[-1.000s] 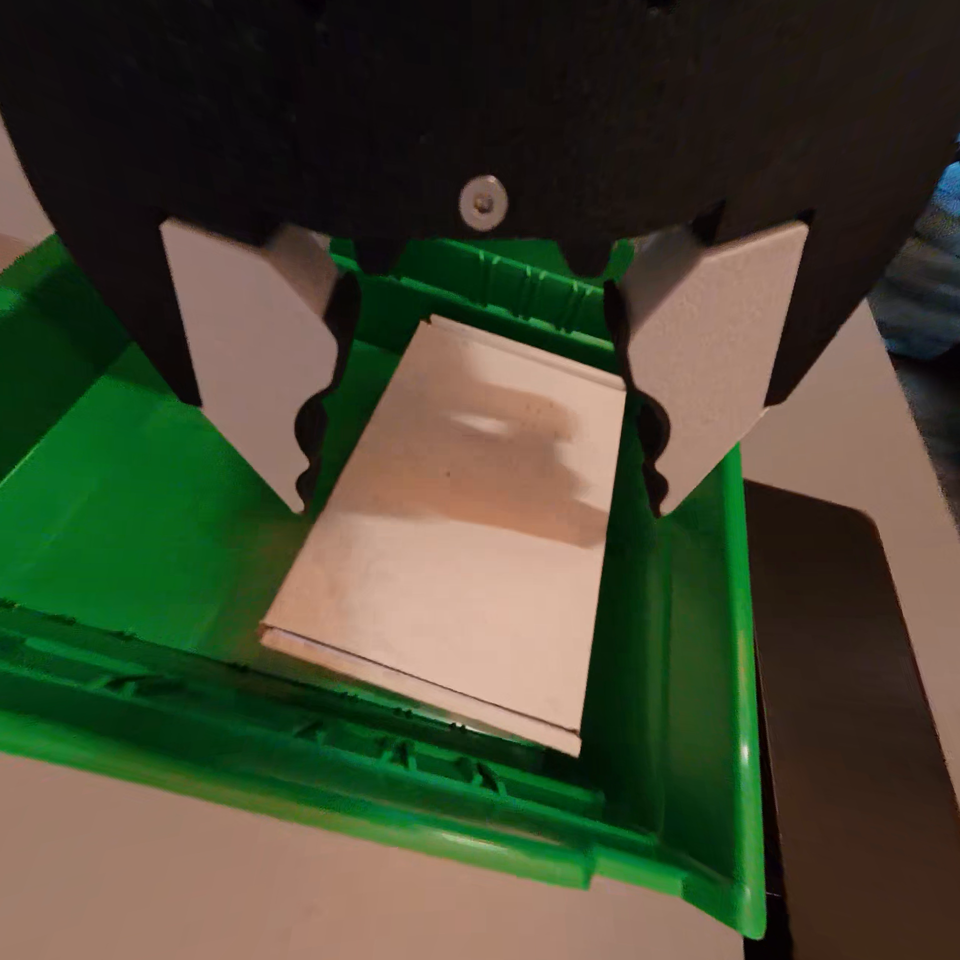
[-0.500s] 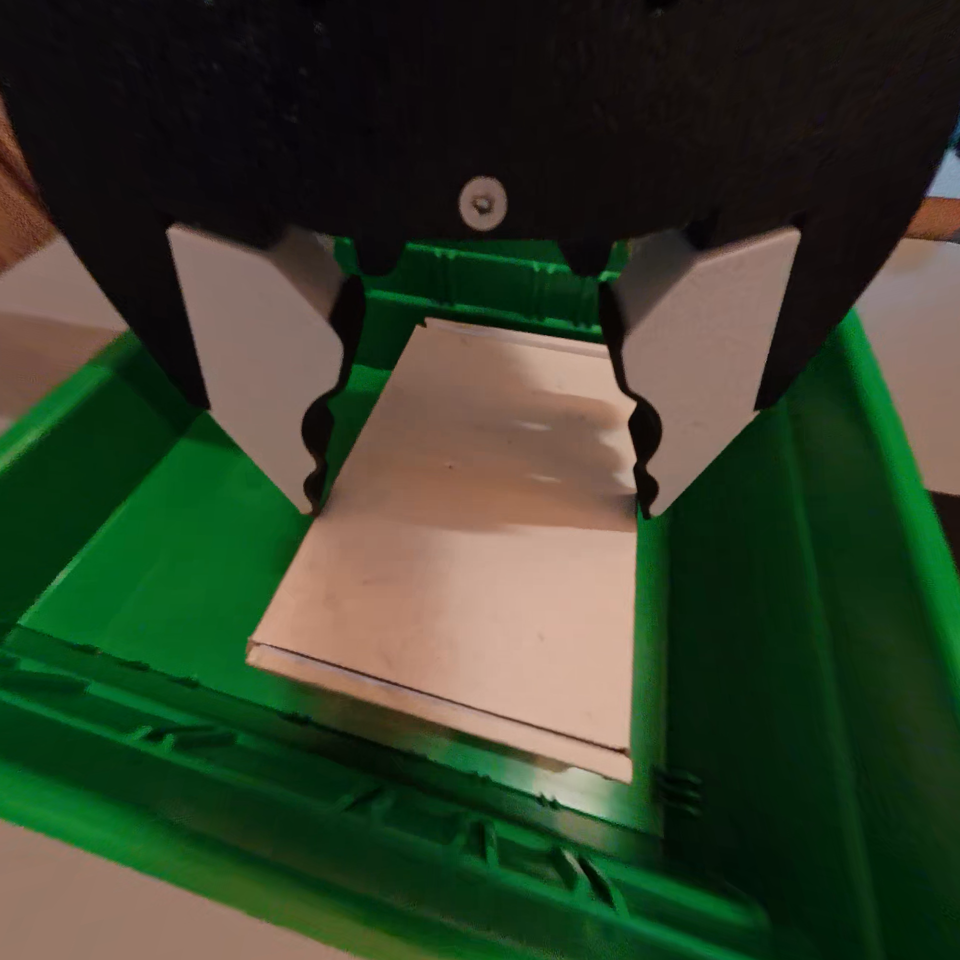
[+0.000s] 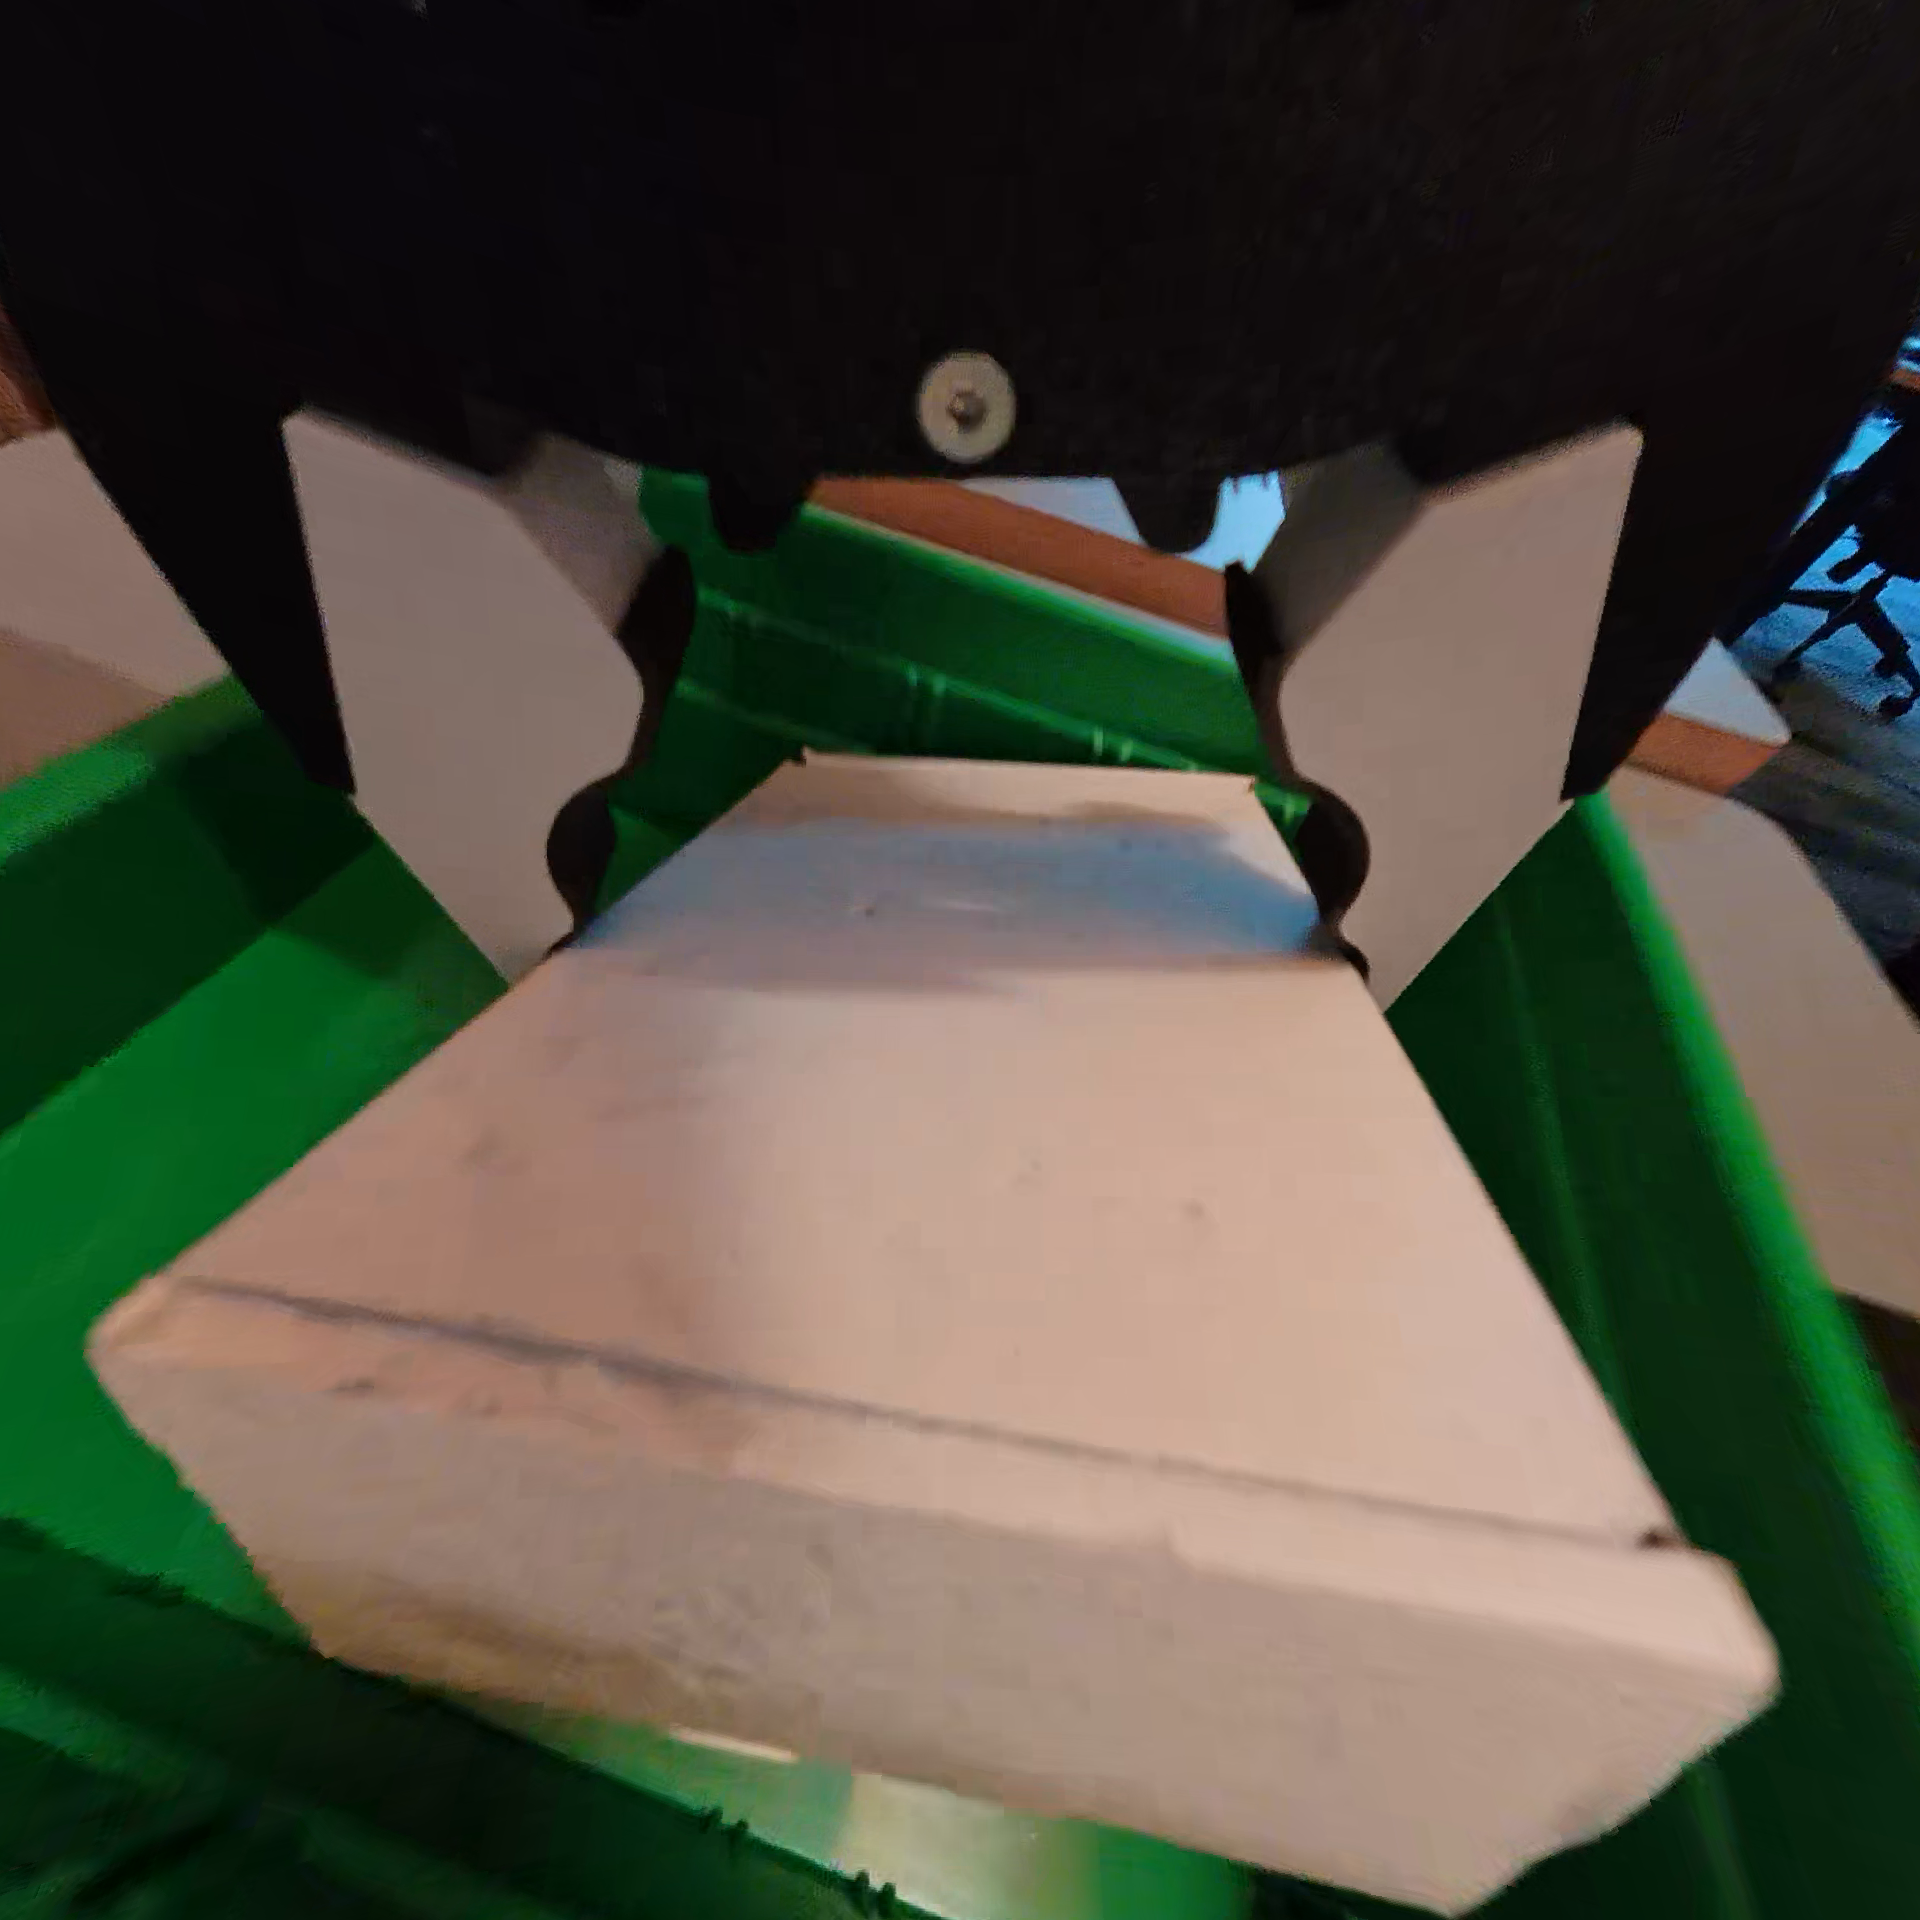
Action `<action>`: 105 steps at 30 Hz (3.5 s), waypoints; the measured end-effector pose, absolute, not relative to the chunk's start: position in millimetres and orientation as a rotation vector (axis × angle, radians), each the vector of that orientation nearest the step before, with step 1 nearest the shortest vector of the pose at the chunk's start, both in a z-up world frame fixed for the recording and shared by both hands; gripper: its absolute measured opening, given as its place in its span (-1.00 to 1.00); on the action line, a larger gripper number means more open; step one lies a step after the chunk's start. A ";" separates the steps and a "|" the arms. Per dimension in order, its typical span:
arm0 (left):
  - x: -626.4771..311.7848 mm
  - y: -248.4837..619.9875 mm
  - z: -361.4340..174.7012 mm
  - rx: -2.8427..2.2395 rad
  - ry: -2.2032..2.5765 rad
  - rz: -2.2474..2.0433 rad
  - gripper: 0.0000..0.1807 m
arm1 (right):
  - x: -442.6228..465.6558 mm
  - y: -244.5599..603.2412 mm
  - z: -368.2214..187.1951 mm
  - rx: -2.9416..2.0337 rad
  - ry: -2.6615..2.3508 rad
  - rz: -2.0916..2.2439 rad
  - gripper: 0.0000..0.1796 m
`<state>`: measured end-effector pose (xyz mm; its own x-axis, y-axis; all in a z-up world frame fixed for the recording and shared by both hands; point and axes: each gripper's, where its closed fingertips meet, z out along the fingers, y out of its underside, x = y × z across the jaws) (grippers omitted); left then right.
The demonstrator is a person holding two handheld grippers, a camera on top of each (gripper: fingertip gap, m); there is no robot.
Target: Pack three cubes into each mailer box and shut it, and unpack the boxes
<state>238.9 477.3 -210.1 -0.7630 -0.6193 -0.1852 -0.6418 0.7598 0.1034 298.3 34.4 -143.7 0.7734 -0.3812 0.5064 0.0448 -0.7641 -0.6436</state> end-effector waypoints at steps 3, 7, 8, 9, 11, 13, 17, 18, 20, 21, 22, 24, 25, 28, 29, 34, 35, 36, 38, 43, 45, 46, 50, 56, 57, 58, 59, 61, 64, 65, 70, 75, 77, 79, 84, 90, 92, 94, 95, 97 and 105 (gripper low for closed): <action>233.4 466.1 -161.7 -1.017 2.764 0.185 0.47 | 290.6 33.7 -148.8 -2.311 0.234 -0.827 0.21; 219.3 428.8 -92.0 -1.028 2.697 0.163 0.46 | 280.4 27.5 -149.4 -2.292 0.237 -0.829 0.21; 214.8 412.8 -77.8 -1.036 2.686 0.151 0.46 | 276.6 25.8 -148.7 -2.281 0.237 -0.827 0.21; 210.7 394.2 -65.8 -1.017 2.683 0.134 0.46 | 272.0 24.3 -148.4 -2.270 0.232 -0.822 0.21; 200.5 349.9 -52.3 -0.978 2.705 0.087 0.46 | 263.5 19.8 -149.4 -2.253 0.232 -0.814 0.21; 187.9 298.7 -55.9 -0.953 2.768 0.028 0.46 | 254.4 13.3 -152.3 -2.247 0.232 -0.805 0.21; 164.3 206.4 -106.9 -0.850 2.913 0.039 0.46 | 238.3 -8.0 -159.5 -2.225 0.259 -0.792 0.21; 159.7 188.0 -125.7 -0.821 2.944 0.072 0.46 | 235.6 -15.9 -162.1 -2.219 0.283 -0.790 0.22; 153.4 156.2 -163.3 -0.759 2.994 0.146 0.46 | 229.5 -31.2 -169.0 -2.206 0.336 -0.772 0.22; 152.5 143.0 -180.1 -0.726 3.011 0.180 0.46 | 225.6 -38.6 -174.1 -2.206 0.357 -0.758 0.22; 153.5 130.9 -194.7 -0.694 3.021 0.200 0.46 | 221.5 -45.9 -179.9 -2.212 0.373 -0.745 0.22; 157.9 107.6 -215.9 -0.666 3.034 0.187 0.46 | 214.1 -58.0 -190.6 -2.223 0.390 -0.731 0.22; 160.1 96.8 -223.1 -0.659 3.042 0.161 0.46 | 210.9 -62.4 -195.3 -2.232 0.396 -0.725 0.21; 168.3 76.4 -239.1 -0.661 3.033 0.103 0.46 | 206.2 -68.4 -202.8 -2.242 0.400 -0.735 0.22; 170.5 72.1 -245.4 -0.681 3.026 0.084 0.45 | 206.1 -68.6 -203.6 -2.240 0.396 -0.751 0.22; 175.9 61.1 -251.0 -0.708 2.988 -0.136 0.47 | 199.2 -57.8 -211.2 -2.227 0.352 -0.768 0.22; 175.8 64.0 -248.6 -0.703 2.979 -0.160 0.45 | 197.8 -56.7 -211.7 -2.223 0.340 -0.778 0.22; 174.7 66.4 -243.5 -0.682 2.981 -0.192 0.41 | 196.2 -56.7 -211.7 -2.218 0.326 -0.790 0.22; 178.7 63.2 -223.9 -0.647 2.958 -0.383 0.17 | 191.9 -57.2 -210.2 -2.202 0.276 -0.814 0.23; 200.5 59.6 -179.3 -0.841 2.868 -0.953 -0.69 | 187.6 -53.5 -195.5 -2.129 0.188 -0.919 0.22; 210.5 61.0 -175.8 -0.960 2.819 -1.139 -1.00 | 183.7 -47.3 -192.2 -2.131 0.118 -0.967 0.20; 212.0 63.2 -178.2 -1.016 2.824 -1.195 -1.00 | 180.9 -43.5 -191.6 -2.137 0.072 -0.993 0.19; 213.3 72.1 -189.1 -1.146 2.838 -1.334 -1.00 | 171.1 -26.7 -195.0 -2.150 -0.142 -1.106 0.01; 209.7 80.3 -200.7 -1.200 2.853 -1.345 -1.00 | 166.9 -13.3 -206.2 -2.196 -0.342 -1.215 -0.06; 209.2 80.1 -200.5 -1.203 2.852 -1.358 -1.00 | 167.7 -12.3 -206.8 -2.198 -0.364 -1.241 -0.06; 208.7 79.7 -199.9 -1.203 2.852 -1.373 -1.00 | 168.8 -11.5 -207.8 -2.203 -0.377 -1.258 -0.06; 209.6 80.1 -199.8 -1.209 2.843 -1.380 -1.00 | 169.1 -10.7 -209.4 -2.209 -0.391 -1.265 -0.06; 211.4 81.1 -200.7 -1.214 2.832 -1.386 -1.00 | 169.3 -8.3 -211.6 -2.211 -0.422 -1.278 -0.07; 212.7 81.3 -201.4 -1.235 2.821 -1.408 -1.00 | 170.5 -6.3 -213.6 -2.215 -0.460 -1.303 -0.07; 212.9 81.4 -201.6 -1.234 2.818 -1.411 -1.00 | 171.1 -5.8 -214.4 -2.219 -0.467 -1.305 -0.07; 215.7 82.5 -201.6 -1.251 2.805 -1.420 -1.00 | 171.1 4.9 -215.2 -2.201 -0.545 -1.305 -0.08; 220.2 84.6 -201.2 -1.300 2.818 -1.475 -1.00 | 182.7 16.7 -213.1 -2.164 -0.709 -1.429 -0.05; 222.5 85.8 -200.9 -1.330 2.821 -1.495 -1.00 | 189.0 22.4 -209.3 -2.134 -0.772 -1.486 0.04; 227.9 88.9 -201.0 -1.363 2.802 -1.511 -1.00 | 194.5 27.4 -207.5 -2.104 -0.820 -1.524 0.08; 238.7 95.3 -203.0 -1.388 2.741 -1.544 -1.00 | 214.6 36.7 -201.8 -2.034 -0.904 -1.686 -0.03; 237.3 95.6 -201.2 -1.245 2.697 -1.503 -1.00 | 219.3 46.4 -203.6 -2.025 -0.907 -1.676 -0.27; 238.3 97.1 -188.0 -1.018 2.574 -1.499 -0.88 | 213.9 48.7 -207.7 -2.010 -0.910 -1.629 -0.28; 231.7 99.1 -161.5 -0.790 2.373 -1.524 -0.39 | 209.2 49.3 -211.5 -2.011 -0.901 -1.591 -0.28; 223.8 101.1 -151.8 -0.682 2.296 -1.502 -0.19 | 208.1 48.9 -212.5 -2.011 -0.899 -1.578 -0.28; 201.9 106.1 -147.2 -0.437 2.206 -1.376 0.04 | 208.7 48.2 -212.5 -2.010 -0.894 -1.565 -0.29; 142.5 129.7 -170.1 -0.125 2.115 -1.003 0.27 | 216.3 43.3 -209.0 -2.060 -0.897 -1.452 -0.29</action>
<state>142.5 129.7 -170.1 -0.6936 -0.3882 -0.6068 0.2243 0.6841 -0.6940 216.3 43.3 -209.0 0.2293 0.2448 0.9421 0.7332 -0.6800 -0.0018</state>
